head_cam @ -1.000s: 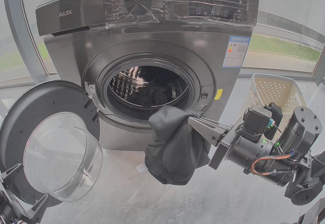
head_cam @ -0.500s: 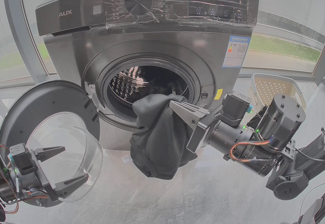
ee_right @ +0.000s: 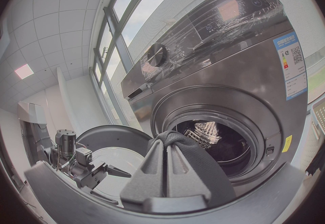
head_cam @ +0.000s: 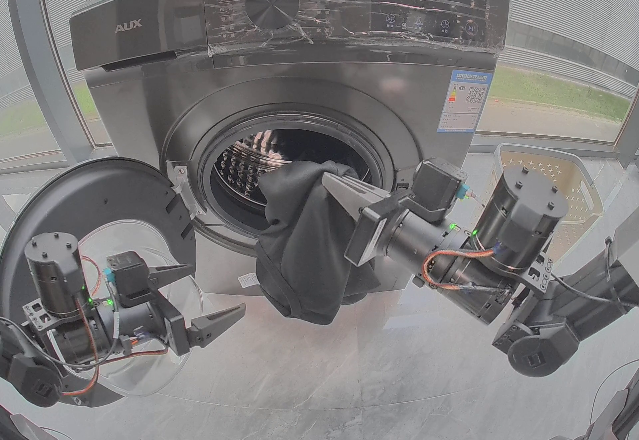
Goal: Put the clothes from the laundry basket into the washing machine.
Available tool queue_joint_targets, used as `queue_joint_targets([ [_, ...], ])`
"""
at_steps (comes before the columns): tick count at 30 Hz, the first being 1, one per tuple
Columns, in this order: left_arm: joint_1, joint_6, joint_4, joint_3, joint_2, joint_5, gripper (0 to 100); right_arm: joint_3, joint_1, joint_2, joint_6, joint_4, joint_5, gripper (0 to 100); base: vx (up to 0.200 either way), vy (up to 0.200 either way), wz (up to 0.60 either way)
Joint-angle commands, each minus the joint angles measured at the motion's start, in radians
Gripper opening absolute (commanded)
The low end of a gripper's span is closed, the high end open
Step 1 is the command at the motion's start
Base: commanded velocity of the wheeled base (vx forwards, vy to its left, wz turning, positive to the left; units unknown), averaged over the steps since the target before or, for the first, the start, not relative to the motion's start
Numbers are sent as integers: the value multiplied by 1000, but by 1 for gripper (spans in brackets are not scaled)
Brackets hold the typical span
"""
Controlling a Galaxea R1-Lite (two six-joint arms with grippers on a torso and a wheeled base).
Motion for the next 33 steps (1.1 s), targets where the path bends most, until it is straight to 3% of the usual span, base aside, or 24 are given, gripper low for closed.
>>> queue_joint_targets([
  [1,-43,-36,-112,-25,199,41,100,-64,-24,55,0,3,-8,0,0,0,0],
  [5,-69,-59,-216,-22,271,113,100,-95,-24,64,-1,12,-10,0,0,0,0],
  [11,-79,-68,-285,-4,352,119,100,-134,-24,82,-1,43,-71,0,0,0,0],
  [15,-89,-71,-300,-8,394,119,100,-136,-22,89,-1,42,-76,0,0,0,0],
  [18,-93,-94,-311,-13,414,121,100,-136,-21,89,-1,40,-76,0,0,0,0],
  [19,-107,-131,-319,-13,430,122,100,-134,-18,90,-1,40,-76,0,0,0,0],
  [21,-121,-177,-323,-14,446,122,100,-133,-13,90,-1,40,-76,0,0,0,0],
  [26,-130,-240,-385,-27,512,119,100,-138,-10,95,-3,42,-76,0,0,0,0],
  [28,-130,-257,-431,-28,556,121,100,-138,-9,98,-3,42,-76,0,0,0,0],
  [33,-130,-263,-521,-47,658,122,100,-139,-7,98,-3,40,-76,0,0,0,0],
])
